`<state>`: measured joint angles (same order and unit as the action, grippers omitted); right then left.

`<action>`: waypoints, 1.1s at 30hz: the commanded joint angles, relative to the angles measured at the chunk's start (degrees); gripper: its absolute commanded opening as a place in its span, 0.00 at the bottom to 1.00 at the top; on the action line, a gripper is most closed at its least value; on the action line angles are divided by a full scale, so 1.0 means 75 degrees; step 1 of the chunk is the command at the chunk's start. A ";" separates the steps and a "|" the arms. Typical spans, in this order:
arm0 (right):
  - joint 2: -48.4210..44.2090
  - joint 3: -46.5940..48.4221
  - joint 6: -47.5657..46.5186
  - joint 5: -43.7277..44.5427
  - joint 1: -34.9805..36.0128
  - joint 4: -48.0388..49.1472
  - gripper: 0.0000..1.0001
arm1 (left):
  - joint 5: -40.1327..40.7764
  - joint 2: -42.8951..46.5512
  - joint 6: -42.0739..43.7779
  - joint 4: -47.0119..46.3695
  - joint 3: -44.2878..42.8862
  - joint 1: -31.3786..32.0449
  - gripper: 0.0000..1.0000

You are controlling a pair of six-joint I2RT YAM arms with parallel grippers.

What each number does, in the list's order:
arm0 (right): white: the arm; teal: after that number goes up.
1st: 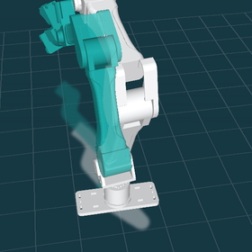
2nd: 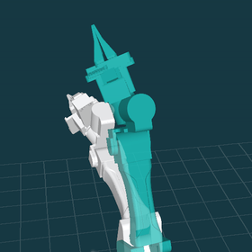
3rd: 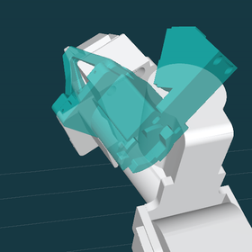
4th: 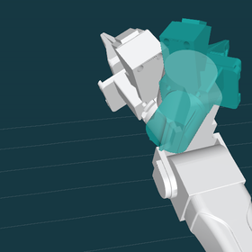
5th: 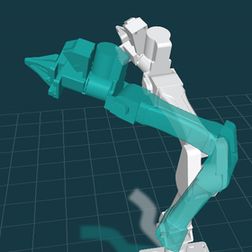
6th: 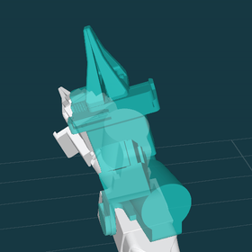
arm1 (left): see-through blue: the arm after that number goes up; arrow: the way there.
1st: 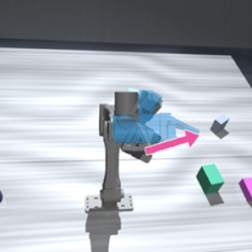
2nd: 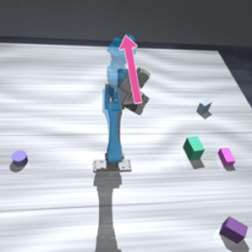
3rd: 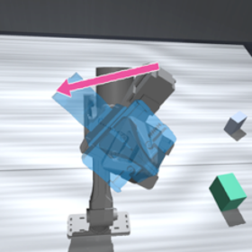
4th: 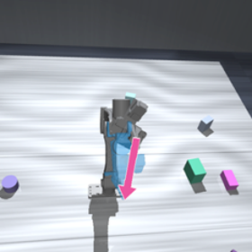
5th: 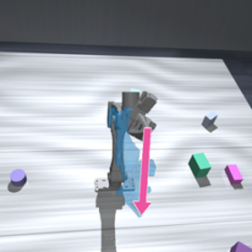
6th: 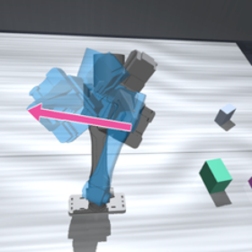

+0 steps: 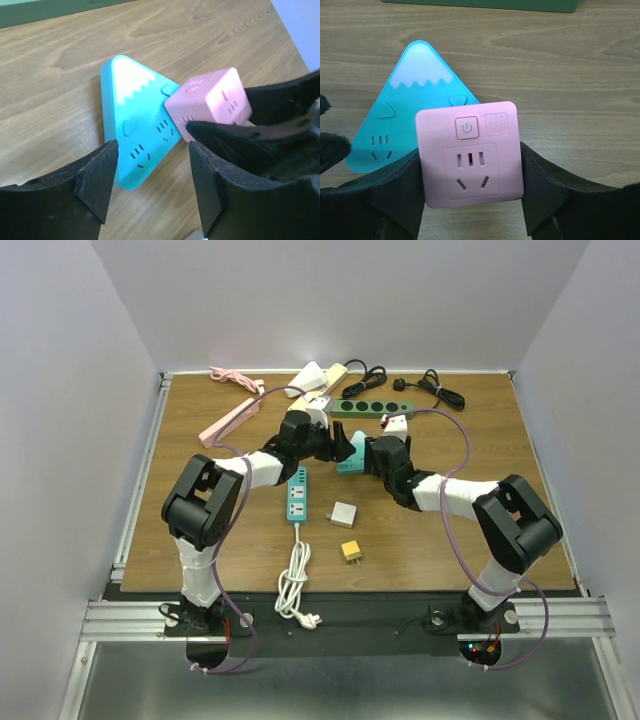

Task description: Insert the plug

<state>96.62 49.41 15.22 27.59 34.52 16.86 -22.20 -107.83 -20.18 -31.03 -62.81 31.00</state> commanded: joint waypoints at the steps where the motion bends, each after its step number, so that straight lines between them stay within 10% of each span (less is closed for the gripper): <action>1: 0.0313 0.0103 0.0068 -0.0468 -0.0056 -0.0772 0.04 | -0.0099 -0.0352 0.0137 -0.0211 -0.0403 -0.0056 0.70; 14: 0.0500 0.0314 0.0138 -0.0796 -0.0208 -0.0959 0.04 | -0.0544 -0.1465 -0.0004 -0.0363 -0.0731 -0.0067 0.69; 21: 0.0921 0.0561 0.0185 -0.1077 -0.0349 -0.1111 0.03 | -0.0825 -0.1595 -0.0063 -0.0410 -0.0696 -0.0067 0.37; 33: 0.1426 0.0467 0.0443 -0.1476 -0.0373 -0.1194 0.01 | -0.1552 -0.1935 -0.0074 -0.0329 -0.0825 -0.0067 0.30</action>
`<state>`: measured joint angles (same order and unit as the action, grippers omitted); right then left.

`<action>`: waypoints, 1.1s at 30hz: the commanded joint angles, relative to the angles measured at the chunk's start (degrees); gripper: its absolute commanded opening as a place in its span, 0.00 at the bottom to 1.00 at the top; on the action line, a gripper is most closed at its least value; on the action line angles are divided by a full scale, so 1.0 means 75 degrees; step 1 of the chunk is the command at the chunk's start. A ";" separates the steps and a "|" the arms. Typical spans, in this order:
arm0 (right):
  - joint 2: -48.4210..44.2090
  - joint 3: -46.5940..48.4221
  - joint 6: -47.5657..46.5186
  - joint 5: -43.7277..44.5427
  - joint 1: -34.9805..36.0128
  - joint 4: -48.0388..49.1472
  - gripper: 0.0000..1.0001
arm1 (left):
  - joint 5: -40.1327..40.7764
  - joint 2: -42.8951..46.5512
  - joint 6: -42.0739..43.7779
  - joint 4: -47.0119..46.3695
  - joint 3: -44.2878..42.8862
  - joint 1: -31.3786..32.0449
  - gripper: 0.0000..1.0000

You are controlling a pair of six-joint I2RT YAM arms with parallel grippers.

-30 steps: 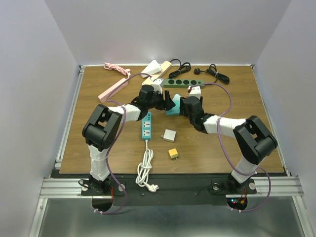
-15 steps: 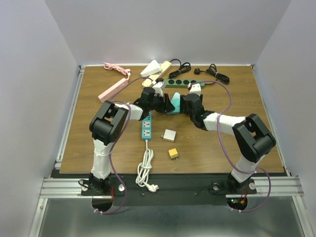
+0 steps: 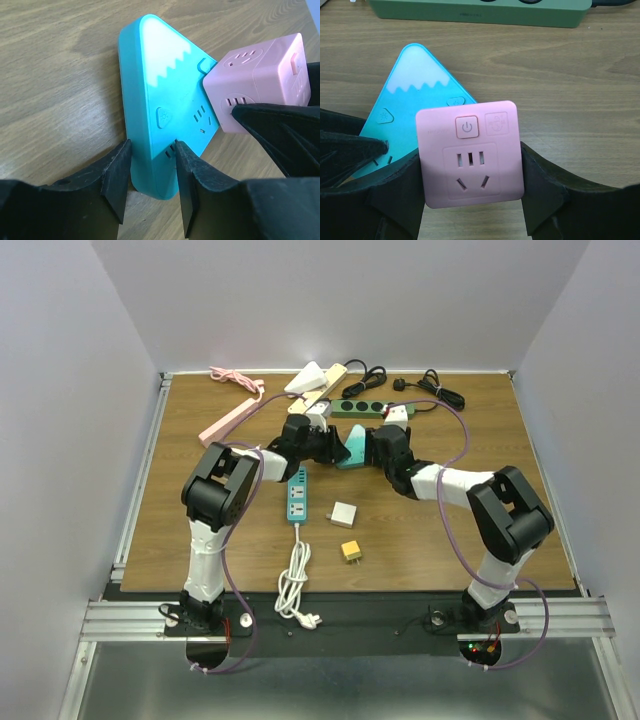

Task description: Insert the plug

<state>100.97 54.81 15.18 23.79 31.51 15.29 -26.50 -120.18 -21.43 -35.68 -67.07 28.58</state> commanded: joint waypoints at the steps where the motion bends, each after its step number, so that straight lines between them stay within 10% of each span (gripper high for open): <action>1: 0.0881 -0.0230 0.0460 -0.1027 0.0018 -0.0995 0.01 | -0.1025 -0.0300 0.0103 0.0316 -0.0280 0.0256 0.27; 33: 0.1643 -0.0253 0.0882 -0.1684 0.0030 -0.2261 0.00 | -0.1939 -0.0347 0.0162 0.0820 -0.0726 0.0256 0.21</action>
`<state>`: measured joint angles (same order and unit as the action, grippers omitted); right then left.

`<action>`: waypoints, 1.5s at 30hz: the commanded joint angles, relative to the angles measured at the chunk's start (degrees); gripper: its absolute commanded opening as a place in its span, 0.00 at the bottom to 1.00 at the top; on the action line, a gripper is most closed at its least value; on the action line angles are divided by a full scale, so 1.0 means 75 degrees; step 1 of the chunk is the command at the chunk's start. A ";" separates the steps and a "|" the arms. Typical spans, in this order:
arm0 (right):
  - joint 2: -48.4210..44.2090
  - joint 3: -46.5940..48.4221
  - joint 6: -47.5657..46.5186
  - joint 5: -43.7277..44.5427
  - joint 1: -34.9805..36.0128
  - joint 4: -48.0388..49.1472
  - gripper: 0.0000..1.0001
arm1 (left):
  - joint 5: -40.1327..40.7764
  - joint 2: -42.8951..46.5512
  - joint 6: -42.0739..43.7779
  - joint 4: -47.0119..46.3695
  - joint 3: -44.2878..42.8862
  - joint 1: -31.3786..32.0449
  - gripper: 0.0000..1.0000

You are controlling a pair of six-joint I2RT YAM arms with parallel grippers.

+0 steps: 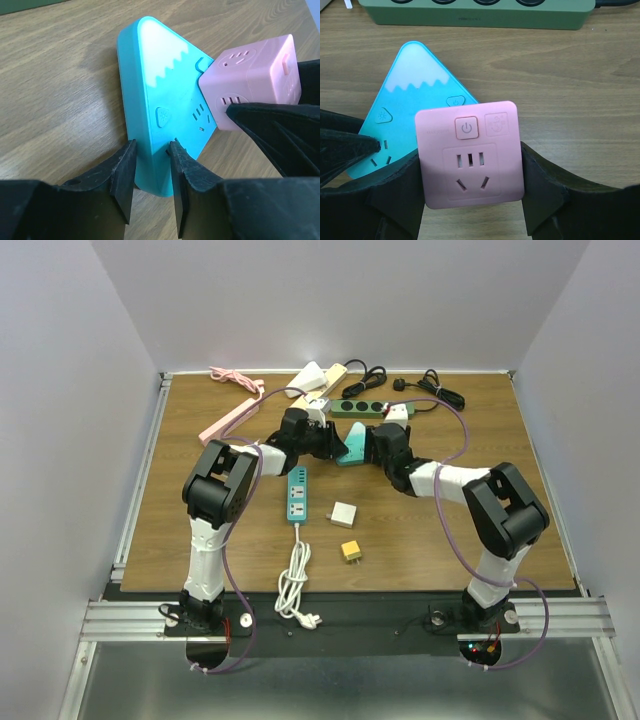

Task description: Insert the plug

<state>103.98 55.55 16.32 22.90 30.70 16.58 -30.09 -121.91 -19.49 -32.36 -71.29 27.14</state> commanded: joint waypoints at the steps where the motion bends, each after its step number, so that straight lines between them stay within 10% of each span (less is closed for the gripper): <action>1: 0.1276 -0.0329 0.0731 -0.1576 0.0149 -0.2456 0.00 | -0.1484 -0.0117 -0.0086 0.0400 -0.0175 0.0448 0.20; 16: 0.1558 0.0046 0.1164 -0.1835 0.0149 -0.2925 0.02 | -0.1602 -0.0082 0.0219 0.0635 -0.0187 0.0472 0.19; 25: 0.0141 -0.0082 0.1293 -0.1249 0.0149 -0.3265 0.51 | -0.1192 0.0106 0.0008 0.0635 0.0199 0.0472 0.17; 36: -0.2298 -0.0598 0.0872 -0.0405 0.0137 -0.3394 0.89 | -0.0770 0.0668 -0.0249 0.0530 0.0704 0.0483 0.15; 45: -0.2802 -0.0762 0.0930 -0.0159 0.0137 -0.3546 1.00 | -0.0267 0.1723 -0.0437 0.0213 0.1582 0.0542 0.57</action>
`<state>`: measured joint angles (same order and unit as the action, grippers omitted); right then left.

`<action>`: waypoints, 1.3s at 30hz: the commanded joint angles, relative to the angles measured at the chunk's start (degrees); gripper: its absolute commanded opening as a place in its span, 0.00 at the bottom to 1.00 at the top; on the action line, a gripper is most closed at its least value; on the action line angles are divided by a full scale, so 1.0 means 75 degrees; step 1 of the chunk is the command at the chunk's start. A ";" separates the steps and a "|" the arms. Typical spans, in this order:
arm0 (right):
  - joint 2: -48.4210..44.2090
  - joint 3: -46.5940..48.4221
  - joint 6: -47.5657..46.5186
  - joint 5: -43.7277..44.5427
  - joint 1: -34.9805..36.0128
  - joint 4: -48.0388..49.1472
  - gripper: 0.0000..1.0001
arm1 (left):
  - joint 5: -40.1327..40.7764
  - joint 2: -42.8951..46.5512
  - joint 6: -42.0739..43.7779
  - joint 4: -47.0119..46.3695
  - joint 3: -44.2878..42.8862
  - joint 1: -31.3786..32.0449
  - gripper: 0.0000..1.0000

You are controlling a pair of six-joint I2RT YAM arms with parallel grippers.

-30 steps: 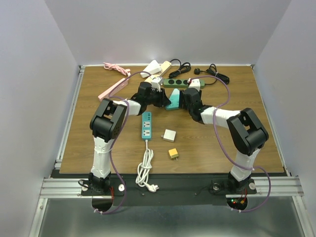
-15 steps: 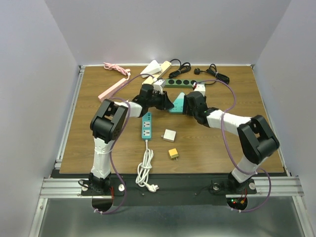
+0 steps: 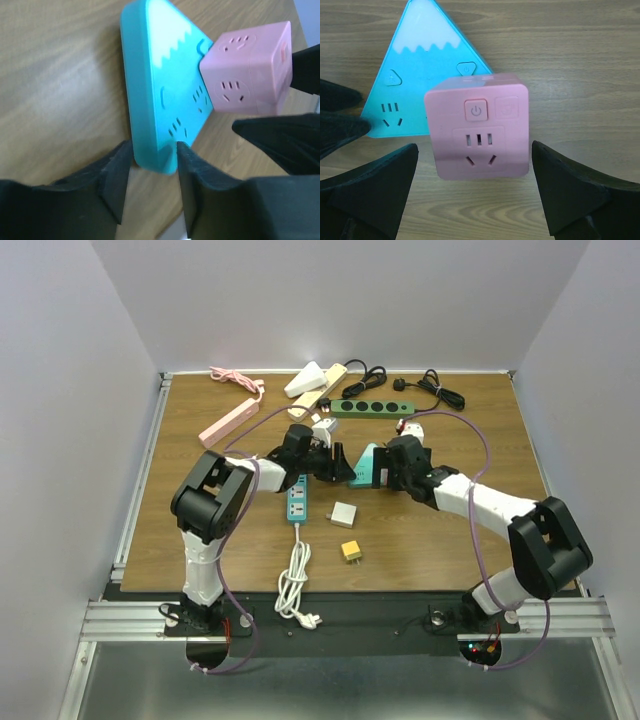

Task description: Insert the plug

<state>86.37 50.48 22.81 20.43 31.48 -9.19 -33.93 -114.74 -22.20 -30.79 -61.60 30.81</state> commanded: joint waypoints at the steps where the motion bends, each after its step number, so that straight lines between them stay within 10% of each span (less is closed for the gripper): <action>1: -0.0523 -0.0086 0.0064 0.0241 0.0032 -0.0168 1.00 | 0.0363 0.1057 -0.0053 -0.0008 0.0338 0.0053 0.61; 8: -0.1027 -0.0004 0.0087 0.0569 0.0032 -0.0438 1.00 | 0.1453 0.2523 -0.0006 0.0049 0.1110 0.0099 0.95; 18: -0.1858 -0.0016 0.0263 0.0968 0.0021 -0.0638 1.00 | 0.4136 0.3779 0.0335 0.1714 0.1991 0.1399 0.96; 39: -0.2680 -0.0485 0.0369 0.1144 0.0009 -0.0966 1.00 | 0.4125 0.2677 0.0463 0.2124 0.1546 0.2314 0.98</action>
<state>66.08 46.28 25.08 27.33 31.53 -16.67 -3.20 -95.22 -20.05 -15.40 -47.81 47.72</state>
